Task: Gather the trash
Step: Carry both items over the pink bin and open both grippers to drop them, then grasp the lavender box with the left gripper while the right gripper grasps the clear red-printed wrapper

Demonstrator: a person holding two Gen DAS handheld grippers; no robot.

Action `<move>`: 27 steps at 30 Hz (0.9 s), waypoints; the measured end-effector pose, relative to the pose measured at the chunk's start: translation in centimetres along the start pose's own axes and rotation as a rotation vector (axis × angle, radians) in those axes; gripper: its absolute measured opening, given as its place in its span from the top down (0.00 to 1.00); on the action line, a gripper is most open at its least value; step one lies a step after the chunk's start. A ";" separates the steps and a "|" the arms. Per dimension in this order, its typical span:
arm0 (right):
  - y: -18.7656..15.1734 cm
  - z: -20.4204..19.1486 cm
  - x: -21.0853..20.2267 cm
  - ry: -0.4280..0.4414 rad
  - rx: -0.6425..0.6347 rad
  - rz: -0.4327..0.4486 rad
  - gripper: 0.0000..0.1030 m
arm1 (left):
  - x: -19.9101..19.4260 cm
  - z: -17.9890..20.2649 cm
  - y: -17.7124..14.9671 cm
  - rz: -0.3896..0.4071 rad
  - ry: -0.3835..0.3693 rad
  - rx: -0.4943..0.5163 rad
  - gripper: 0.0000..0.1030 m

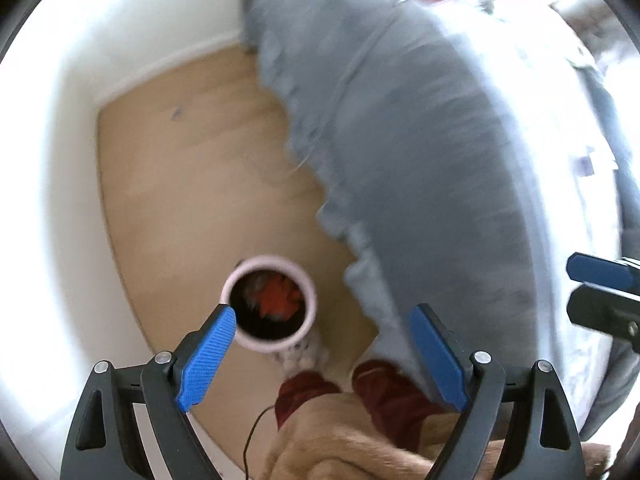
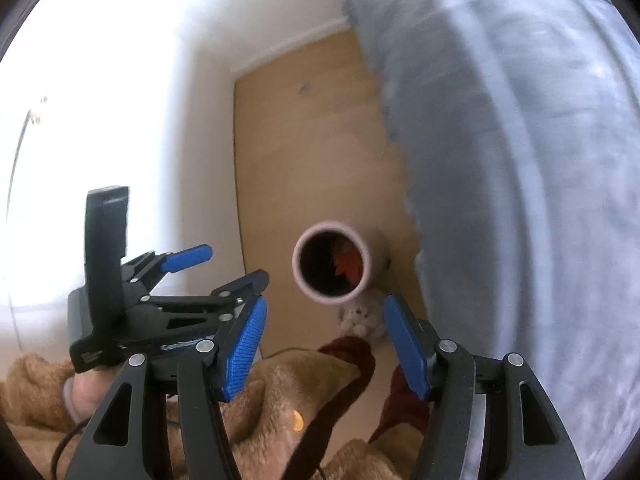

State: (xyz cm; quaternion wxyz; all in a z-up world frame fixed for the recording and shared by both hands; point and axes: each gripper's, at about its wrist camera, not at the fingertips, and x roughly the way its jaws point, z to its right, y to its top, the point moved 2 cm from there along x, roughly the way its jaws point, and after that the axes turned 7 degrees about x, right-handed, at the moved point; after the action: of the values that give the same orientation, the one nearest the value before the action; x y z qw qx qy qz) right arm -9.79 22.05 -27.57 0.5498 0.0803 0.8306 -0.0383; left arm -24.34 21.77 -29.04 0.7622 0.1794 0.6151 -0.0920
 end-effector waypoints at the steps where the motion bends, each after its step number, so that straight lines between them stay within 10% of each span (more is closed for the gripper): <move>1: 0.2 1.0 -1.5 0.003 0.032 0.030 0.40 | -0.8 1.4 1.3 0.016 -0.012 0.033 0.13; 14: -1.3 23.3 -20.3 -0.109 0.526 0.393 0.34 | -2.6 26.2 14.4 0.090 -0.145 0.473 0.12; 27: 0.4 38.7 -26.7 -0.192 0.642 0.475 0.34 | 5.5 45.5 21.0 0.033 -0.152 0.641 0.12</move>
State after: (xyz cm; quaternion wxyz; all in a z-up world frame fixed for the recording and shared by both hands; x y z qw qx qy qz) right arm 35.62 14.17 -18.18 0.5655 0.4335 0.6795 -0.1749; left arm 25.63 23.92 -22.86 0.7122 0.4125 0.4932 -0.2817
